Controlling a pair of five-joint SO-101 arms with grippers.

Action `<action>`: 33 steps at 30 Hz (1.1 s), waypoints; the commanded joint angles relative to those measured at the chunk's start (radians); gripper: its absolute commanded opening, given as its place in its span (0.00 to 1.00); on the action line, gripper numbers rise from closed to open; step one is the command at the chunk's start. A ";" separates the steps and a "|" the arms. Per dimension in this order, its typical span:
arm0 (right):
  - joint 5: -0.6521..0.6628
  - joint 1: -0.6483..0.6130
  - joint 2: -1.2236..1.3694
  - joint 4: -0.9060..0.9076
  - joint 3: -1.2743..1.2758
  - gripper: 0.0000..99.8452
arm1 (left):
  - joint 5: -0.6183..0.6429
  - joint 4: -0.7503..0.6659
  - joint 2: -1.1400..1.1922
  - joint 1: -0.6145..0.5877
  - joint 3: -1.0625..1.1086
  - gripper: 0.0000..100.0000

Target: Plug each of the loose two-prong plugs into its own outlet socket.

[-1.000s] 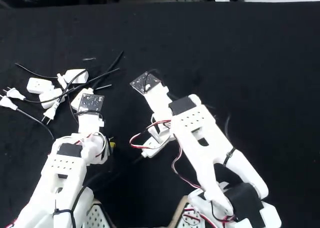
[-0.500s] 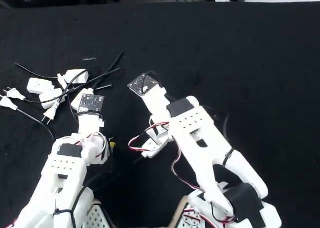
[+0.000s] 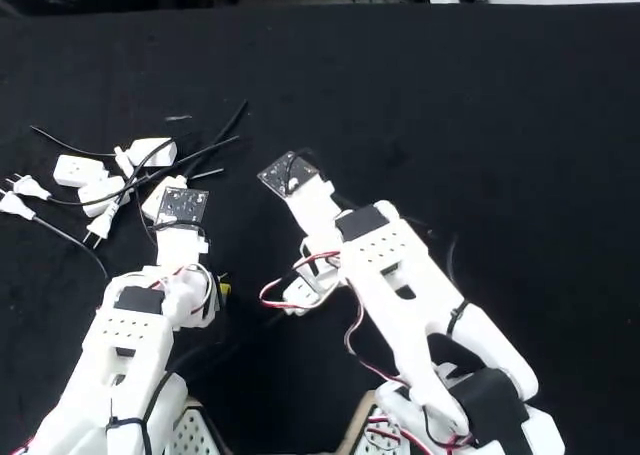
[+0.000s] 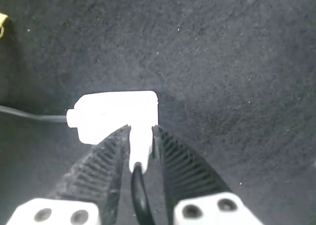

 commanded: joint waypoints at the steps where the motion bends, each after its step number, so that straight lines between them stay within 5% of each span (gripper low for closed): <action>1: -0.006 -0.018 -0.024 -0.052 0.041 0.01 | -0.009 -0.012 -0.017 -0.005 -0.007 0.21; 15: -0.011 -0.020 -0.031 -0.086 0.073 0.01 | -0.009 -0.014 -0.017 -0.005 -0.007 0.21; 23: -0.005 -0.104 -0.031 0.058 -0.104 0.24 | -0.009 -0.014 -0.017 -0.005 -0.007 0.21; 33: 0.121 -0.118 -0.031 0.164 -0.294 0.22 | -0.009 -0.009 -0.017 -0.005 -0.007 0.21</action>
